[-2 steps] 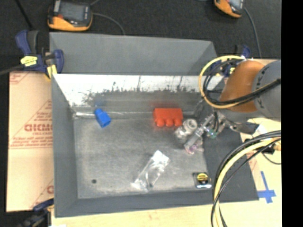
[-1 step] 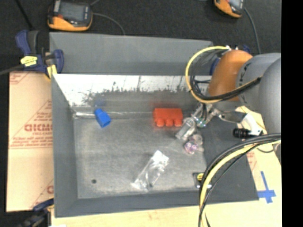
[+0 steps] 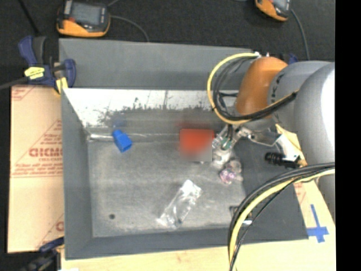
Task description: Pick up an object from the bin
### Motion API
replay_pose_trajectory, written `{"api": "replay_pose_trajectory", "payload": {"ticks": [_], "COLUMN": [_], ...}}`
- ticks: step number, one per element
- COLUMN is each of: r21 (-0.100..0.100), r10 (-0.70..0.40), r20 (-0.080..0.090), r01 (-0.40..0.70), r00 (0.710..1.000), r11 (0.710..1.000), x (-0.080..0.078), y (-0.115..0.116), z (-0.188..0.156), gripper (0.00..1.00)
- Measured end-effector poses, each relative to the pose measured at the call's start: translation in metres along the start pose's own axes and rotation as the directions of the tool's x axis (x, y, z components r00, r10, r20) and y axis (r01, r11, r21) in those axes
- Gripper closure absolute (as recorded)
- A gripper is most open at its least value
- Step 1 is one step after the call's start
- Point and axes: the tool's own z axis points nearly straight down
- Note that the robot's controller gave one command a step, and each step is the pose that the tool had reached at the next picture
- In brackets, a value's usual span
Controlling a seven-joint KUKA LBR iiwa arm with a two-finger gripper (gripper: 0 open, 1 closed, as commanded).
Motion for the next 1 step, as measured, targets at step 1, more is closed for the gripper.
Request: {"api": "replay_pose_trajectory", "payload": {"ticks": [1], "r21": [0.044], "r10": [0.502], "r20": [-0.003], "r01": [-0.501], "r00": [0.865], "r11": [0.864], "x": [0.0122], "y": [0.0248], "z": [0.0049], "gripper": [0.00]}}
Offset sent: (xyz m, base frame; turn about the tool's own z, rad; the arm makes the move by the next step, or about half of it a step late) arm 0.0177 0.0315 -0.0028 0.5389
